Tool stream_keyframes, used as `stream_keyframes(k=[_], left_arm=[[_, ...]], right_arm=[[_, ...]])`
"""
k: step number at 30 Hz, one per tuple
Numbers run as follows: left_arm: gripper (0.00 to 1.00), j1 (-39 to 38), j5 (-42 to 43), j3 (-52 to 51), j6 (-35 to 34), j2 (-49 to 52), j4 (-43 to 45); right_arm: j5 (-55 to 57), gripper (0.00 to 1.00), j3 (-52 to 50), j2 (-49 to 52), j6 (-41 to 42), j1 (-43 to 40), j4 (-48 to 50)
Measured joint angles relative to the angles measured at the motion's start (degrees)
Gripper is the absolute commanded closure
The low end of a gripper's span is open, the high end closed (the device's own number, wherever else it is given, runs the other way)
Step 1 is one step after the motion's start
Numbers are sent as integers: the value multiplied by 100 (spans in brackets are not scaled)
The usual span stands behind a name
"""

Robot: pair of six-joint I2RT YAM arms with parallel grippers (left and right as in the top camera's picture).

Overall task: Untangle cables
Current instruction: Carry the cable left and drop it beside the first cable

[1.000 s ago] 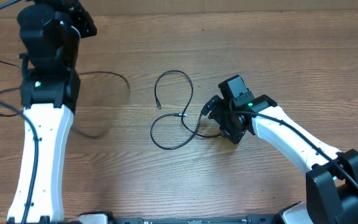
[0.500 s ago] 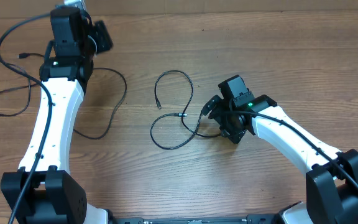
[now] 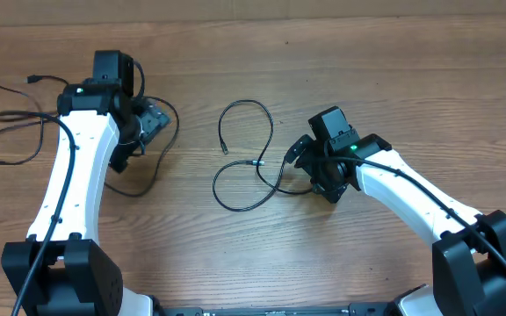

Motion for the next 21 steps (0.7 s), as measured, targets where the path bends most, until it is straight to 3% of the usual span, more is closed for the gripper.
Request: stream_keyframes(k=[2, 4, 5, 9, 13, 18, 21], left_arm=[[21, 4, -173, -208, -767, 0, 184], [4, 2, -74, -498, -1399, -7, 409], [1, 2, 2, -662, -1692, -4, 466], [0, 2, 573, -1631, -3711, -2, 1143], [0, 2, 844, -2411, -5215, -2, 2297], [9, 2, 809, -2894, -5766, 0, 3198], [12, 2, 656, -3053, -5893, 9, 3263]], right_arm=[[0, 0, 0, 0, -2, 0, -7], [0, 0, 0, 0, -4, 0, -2], [0, 0, 0, 0, -4, 0, -7], [2, 0, 0, 0, -4, 0, -4], [0, 0, 0, 0, -4, 0, 4], [0, 0, 0, 0, -4, 0, -4], [0, 0, 0, 0, -2, 0, -2]])
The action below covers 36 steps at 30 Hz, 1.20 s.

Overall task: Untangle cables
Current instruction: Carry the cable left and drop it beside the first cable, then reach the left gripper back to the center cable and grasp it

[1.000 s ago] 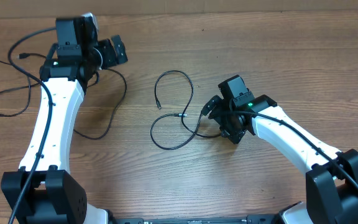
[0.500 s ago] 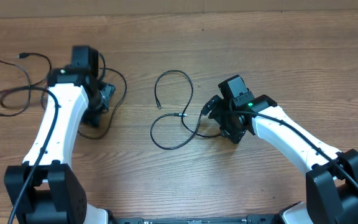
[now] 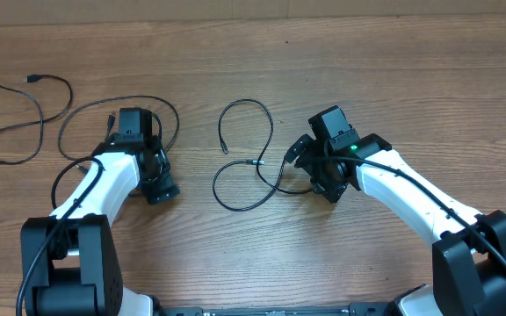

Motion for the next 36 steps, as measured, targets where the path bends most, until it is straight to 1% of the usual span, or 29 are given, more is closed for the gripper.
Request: stream_keyframes(k=[3, 4, 7, 8, 9, 10, 12, 13, 14, 15, 16, 17, 21, 25, 27, 30, 33, 36], left_arm=[[49, 0, -256, -20, -44, 59, 2], [54, 2, -380, -20, -87, 83, 2], [61, 0, -625, -31, -129, 87, 2], [61, 0, -728, -31, -151, 87, -2], [56, 0, -822, -31, -140, 87, -4], [59, 0, -874, -31, -133, 87, -4], [69, 0, -955, -31, -101, 87, -4], [71, 0, -986, -31, -57, 90, -4], [78, 0, -1003, -31, -31, 103, -4], [83, 0, -1021, -31, -17, 133, -2], [92, 0, -1023, -31, 0, 177, -4], [96, 0, -1021, -31, 11, 258, -4], [96, 0, -1045, -31, 363, 321, -13], [96, 0, -1062, -28, 1241, 323, 9], [96, 2, -1123, 26, 2002, 361, 129], [96, 39, -1244, 428, 3248, 503, 203], [96, 146, -1353, 1381, 4712, 540, 208], [96, 302, -1541, 2273, 5799, 540, 216]], right_arm=[[2, 0, 0, 0, -2, 0, 2], [0, 0, 0, 0, 0, 0, 0], [0, 0, 0, 0, 0, 0, 0], [0, 0, 0, 0, -2, 0, 4], [0, 0, 0, 0, -2, 0, 0], [0, 0, 0, 0, -2, 0, 4], [2, 0, 0, 0, 0, 0, 2], [0, 0, 0, 0, 0, 0, 2], [2, 0, 0, 0, 0, 0, 2], [0, 0, 0, 0, -2, 0, 2], [0, 0, 0, 0, -2, 0, 2], [0, 0, 0, 0, -2, 0, 2], [0, 0, 0, 0, -2, 0, 2], [0, 0, 0, 0, 0, 0, 0], [0, 0, 0, 0, 0, 0, 2], [2, 0, 0, 0, 2, 0, 0], [-2, 0, 0, 0, 2, 0, 2], [0, 0, 0, 0, -2, 0, 2]])
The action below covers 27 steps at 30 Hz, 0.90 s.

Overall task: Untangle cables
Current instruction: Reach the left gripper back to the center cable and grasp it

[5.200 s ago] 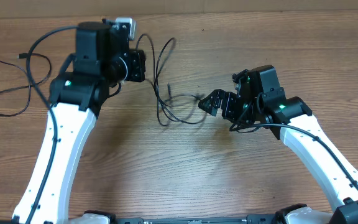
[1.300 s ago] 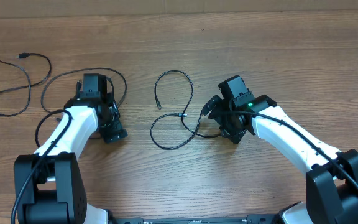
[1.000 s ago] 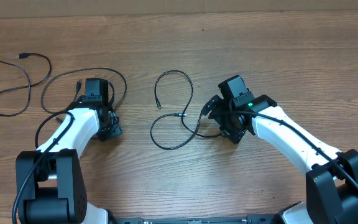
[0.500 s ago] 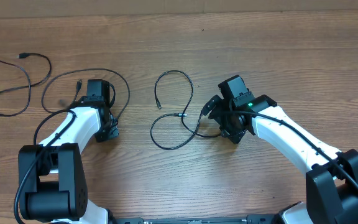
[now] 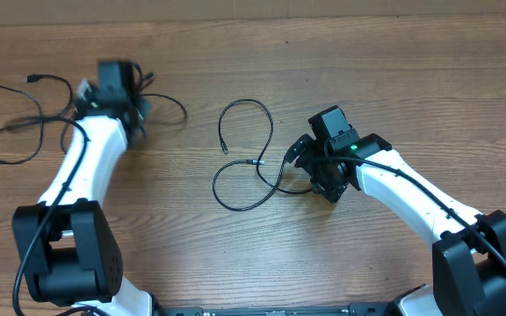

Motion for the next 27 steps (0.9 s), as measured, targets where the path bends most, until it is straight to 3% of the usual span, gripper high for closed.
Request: stream_keyframes(k=[3, 10, 15, 18, 22, 27], left_arm=[[96, 94, -304, 450, 680, -2, 197], [96, 188, -951, 581, 2564, 63, 1554], [94, 192, -1047, 603, 3171, 710, 1580], [62, 254, -1051, 603, 3307, 1099, 1545], [27, 365, -1078, 603, 3368, 1283, 1488], [0, 385, -920, 678, 3399, 1261, 1049]], right_arm=[[-2, 0, 0, 0, 0, 0, 0], [-2, 0, 0, 0, 0, 0, 2], [0, 0, 0, 0, 2, 0, -2], [0, 0, 0, 0, 2, 0, -4], [0, 0, 0, 0, 2, 0, -2], [2, 0, 0, 0, 2, 0, -2]])
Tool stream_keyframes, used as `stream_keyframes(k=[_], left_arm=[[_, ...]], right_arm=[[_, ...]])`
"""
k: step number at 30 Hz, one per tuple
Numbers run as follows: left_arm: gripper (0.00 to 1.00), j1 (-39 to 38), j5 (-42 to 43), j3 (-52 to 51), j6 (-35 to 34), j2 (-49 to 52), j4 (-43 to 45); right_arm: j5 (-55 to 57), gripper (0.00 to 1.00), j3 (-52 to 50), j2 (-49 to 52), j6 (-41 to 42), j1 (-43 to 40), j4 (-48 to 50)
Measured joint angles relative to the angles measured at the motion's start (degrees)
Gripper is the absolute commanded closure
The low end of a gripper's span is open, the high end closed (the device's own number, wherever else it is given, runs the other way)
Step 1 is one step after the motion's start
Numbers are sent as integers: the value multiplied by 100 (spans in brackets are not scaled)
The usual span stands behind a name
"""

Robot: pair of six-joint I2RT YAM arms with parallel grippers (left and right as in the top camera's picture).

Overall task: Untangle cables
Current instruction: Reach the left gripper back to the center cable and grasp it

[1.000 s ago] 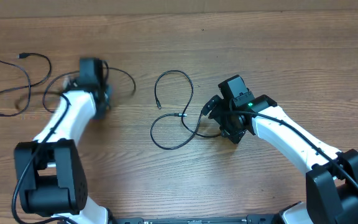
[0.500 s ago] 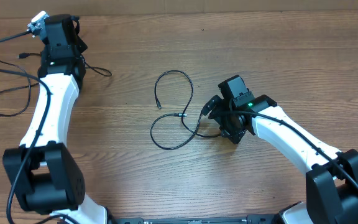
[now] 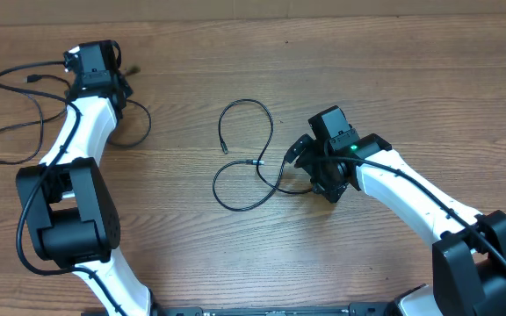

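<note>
Three black cables lie on the wooden table (image 3: 393, 70). At the far left my left gripper (image 3: 111, 79) is shut on the left cable (image 3: 144, 121), whose loop trails down to its right. A second thin cable (image 3: 40, 118) with a small plug sprawls beside it at the left edge; the two overlap near the gripper. The middle cable (image 3: 244, 104) forms two loops at the table's centre. Its right end runs into my right gripper (image 3: 301, 167), which looks shut on it, the fingertips mostly hidden under the wrist.
The table's back edge runs along the top of the overhead view. My left arm stretches up the left side, and the right arm comes in from the lower right corner.
My left gripper has moved further left and back, toward the far-left corner, and the held cable's loop has come with it. The right arm and the middle cable have not moved.
My left gripper was on the left cable's loop near the left-centre. Then it was lower, nearer the front, with the loop arched over it. Then it was up at the back left, and now further left. The right gripper stayed on the middle cable throughout.
</note>
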Motion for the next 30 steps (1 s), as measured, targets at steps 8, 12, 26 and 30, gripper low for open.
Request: stream_keyframes(k=[8, 12, 26, 30], left_arm=[[0, -109, 1991, 678, -48, -586, -1279], [0, -389, 2944, 765, -256, -769, -1934], [1, -2326, 3539, 765, -785, -769, -3080], [1, -2522, 3477, 765, -1119, -769, -3147]], right_arm=[[-2, 0, 0, 0, 0, 0, 2], [-2, 0, 0, 0, 0, 0, 0], [-26, 0, 0, 0, -4, 0, 601], [-26, 0, 0, 0, -199, -22, 715]])
